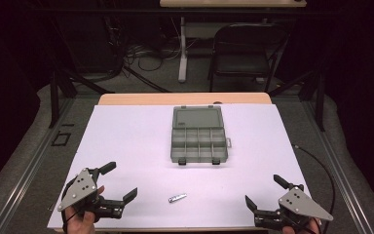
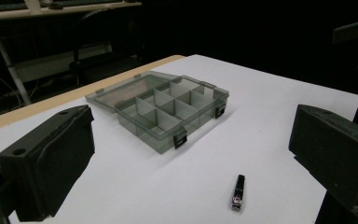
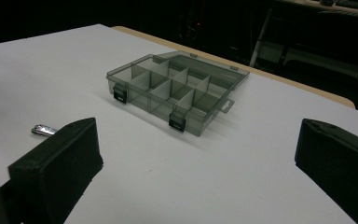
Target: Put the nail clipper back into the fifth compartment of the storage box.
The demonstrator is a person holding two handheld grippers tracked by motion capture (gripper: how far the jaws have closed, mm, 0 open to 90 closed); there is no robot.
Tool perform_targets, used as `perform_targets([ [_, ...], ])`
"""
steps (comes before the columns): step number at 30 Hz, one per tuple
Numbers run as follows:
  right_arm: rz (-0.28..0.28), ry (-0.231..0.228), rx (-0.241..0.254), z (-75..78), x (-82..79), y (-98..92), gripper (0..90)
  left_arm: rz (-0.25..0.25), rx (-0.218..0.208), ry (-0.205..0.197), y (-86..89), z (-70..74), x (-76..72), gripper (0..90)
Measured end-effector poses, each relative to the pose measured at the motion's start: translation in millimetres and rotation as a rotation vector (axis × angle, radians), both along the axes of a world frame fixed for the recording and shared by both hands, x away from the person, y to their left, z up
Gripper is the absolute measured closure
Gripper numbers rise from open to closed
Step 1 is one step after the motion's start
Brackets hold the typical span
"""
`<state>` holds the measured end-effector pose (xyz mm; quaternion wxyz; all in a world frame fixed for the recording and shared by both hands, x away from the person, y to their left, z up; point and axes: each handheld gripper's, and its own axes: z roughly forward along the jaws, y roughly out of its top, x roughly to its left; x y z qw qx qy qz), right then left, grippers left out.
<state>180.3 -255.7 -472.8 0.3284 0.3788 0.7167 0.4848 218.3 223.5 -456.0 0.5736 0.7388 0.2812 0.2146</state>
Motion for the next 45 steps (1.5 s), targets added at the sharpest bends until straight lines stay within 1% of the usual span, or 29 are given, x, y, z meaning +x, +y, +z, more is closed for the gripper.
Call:
perform_targets([
  [3,0.001,-0.003,-0.001,0.3,-0.5,0.4,0.0,-0.007,-0.009,0.007,0.3,1.0,-0.2,0.1],
  [4,0.002,0.000,0.002,0.2,-0.7,0.8,0.0,-0.011,-0.007,0.015,0.8,1.6,-0.3,0.1],
  [6,0.004,-0.001,0.000,0.1,-1.2,1.4,0.0,-0.014,-0.019,0.015,0.3,2.2,0.2,0.1],
  [7,0.003,0.000,-0.001,0.0,-1.3,1.9,0.0,-0.022,-0.016,0.021,0.5,3.0,0.7,0.1],
  [8,0.004,0.001,-0.001,0.0,-1.2,2.1,0.0,-0.022,-0.022,0.023,-0.2,3.4,0.9,0.1],
  [10,0.003,-0.002,-0.001,-0.2,-1.0,2.6,0.0,-0.018,-0.018,0.029,-0.9,4.8,1.7,0.1],
  [12,0.006,0.008,-0.002,-0.2,-0.9,2.2,0.0,-0.019,-0.023,0.046,-1.5,6.3,3.4,0.1],
  [18,0.001,0.011,-0.001,-1.2,0.4,2.4,0.0,-0.042,-0.035,0.101,-4.8,9.6,10.3,0.0],
  [19,0.003,0.020,-0.006,-0.7,0.2,1.9,0.0,-0.042,-0.028,0.113,-5.4,10.4,11.4,0.1],
  [21,-0.001,0.020,-0.005,-1.1,0.8,1.6,0.0,-0.048,-0.026,0.141,-7.1,11.2,14.8,0.1],
  [23,-0.002,0.024,0.004,-1.7,1.1,1.7,0.0,-0.056,-0.014,0.174,-9.0,12.1,18.8,0.1],
  [25,0.000,0.026,0.002,-1.8,1.6,1.1,0.1,-0.061,-0.010,0.181,-11.1,13.0,21.9,0.1],
  [28,0.001,0.027,0.000,-1.9,1.5,1.0,0.1,-0.074,0.013,0.196,-14.1,15.9,25.9,0.1],
  [34,0.003,0.035,-0.003,-2.5,1.8,1.2,0.3,-0.081,0.044,0.214,-23.0,21.8,32.5,0.1],
  [35,0.004,0.036,-0.002,-2.5,1.9,1.0,0.4,-0.081,0.048,0.220,-24.7,22.3,33.6,0.1],
  [37,0.003,0.038,-0.003,-2.5,1.8,0.9,0.5,-0.082,0.069,0.233,-27.6,23.2,35.8,0.1],
  [40,0.002,0.037,-0.002,-2.6,1.9,0.8,0.6,-0.092,0.094,0.239,-31.4,23.9,38.1,0.1],
  [45,0.010,0.040,-0.004,-2.7,1.8,1.0,0.7,-0.099,0.118,0.253,-36.6,24.4,42.0,0.1],
])
